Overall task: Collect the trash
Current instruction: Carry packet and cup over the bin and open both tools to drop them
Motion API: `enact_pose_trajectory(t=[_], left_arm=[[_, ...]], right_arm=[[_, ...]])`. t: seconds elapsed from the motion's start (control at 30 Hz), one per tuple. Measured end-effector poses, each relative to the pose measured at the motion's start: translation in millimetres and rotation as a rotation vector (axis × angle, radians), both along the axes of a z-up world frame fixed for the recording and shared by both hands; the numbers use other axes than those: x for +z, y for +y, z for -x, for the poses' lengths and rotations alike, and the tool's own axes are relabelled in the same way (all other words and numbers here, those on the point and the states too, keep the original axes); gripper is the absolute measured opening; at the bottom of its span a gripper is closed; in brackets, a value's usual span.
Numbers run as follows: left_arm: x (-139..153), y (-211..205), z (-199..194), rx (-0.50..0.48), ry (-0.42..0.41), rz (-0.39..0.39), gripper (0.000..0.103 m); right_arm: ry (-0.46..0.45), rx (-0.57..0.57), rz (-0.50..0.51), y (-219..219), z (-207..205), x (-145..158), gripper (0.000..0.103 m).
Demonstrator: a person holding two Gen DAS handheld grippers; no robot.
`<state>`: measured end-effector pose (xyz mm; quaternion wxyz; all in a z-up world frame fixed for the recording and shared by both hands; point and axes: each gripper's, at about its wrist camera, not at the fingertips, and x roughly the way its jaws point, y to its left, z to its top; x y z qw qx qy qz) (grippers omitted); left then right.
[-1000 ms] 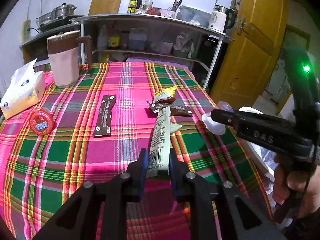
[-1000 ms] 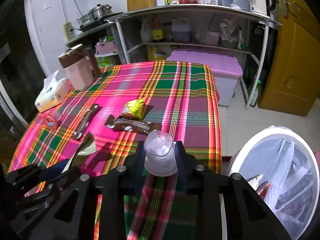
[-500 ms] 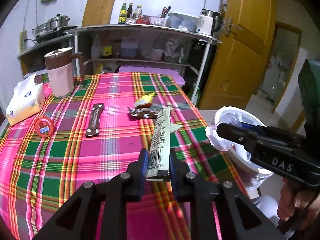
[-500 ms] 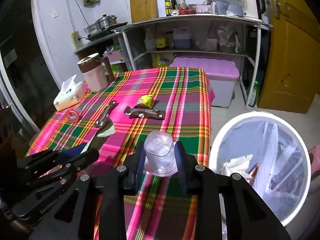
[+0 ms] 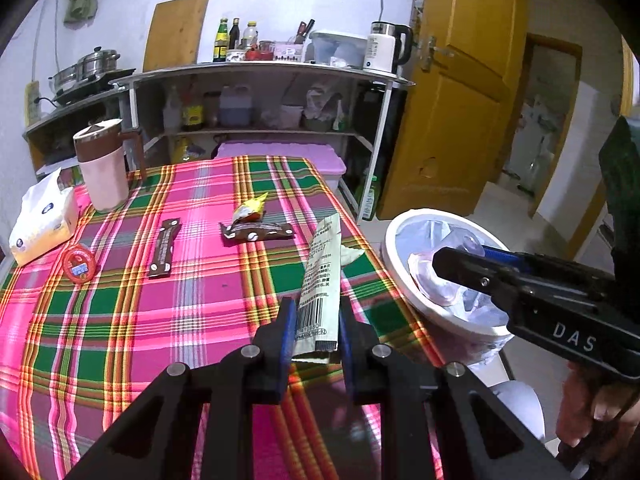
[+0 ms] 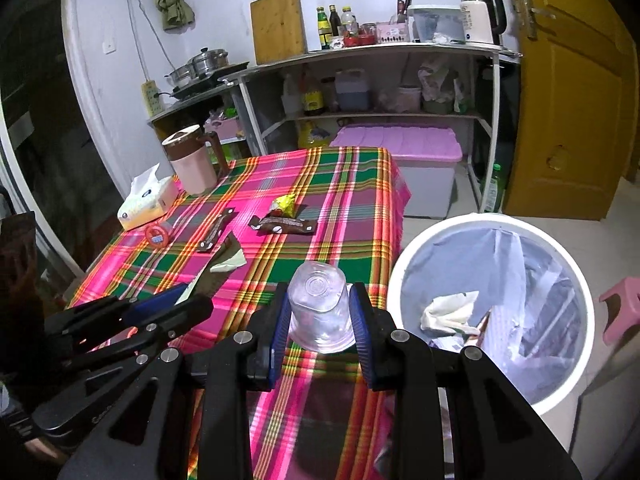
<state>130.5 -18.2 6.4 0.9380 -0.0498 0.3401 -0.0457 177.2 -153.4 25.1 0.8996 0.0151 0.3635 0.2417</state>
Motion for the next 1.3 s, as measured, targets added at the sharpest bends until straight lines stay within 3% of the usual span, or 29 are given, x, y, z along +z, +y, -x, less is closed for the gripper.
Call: enact_pose_trajectory(t=[0.5,1.3], left_arm=[[-4.8,-35.5,-12.8,-0.093,0.024,0.014,0.021],[-20.9,-115.5,-81.8,-0.281,0.076,0.000,0.021]], right_arm=[[0.021,-0.113,-0.011,-53.5,1.8,-8.8,0.031],[0.110,-0.261,-0.023,-131.3,-30.6,-43.1,0.031]])
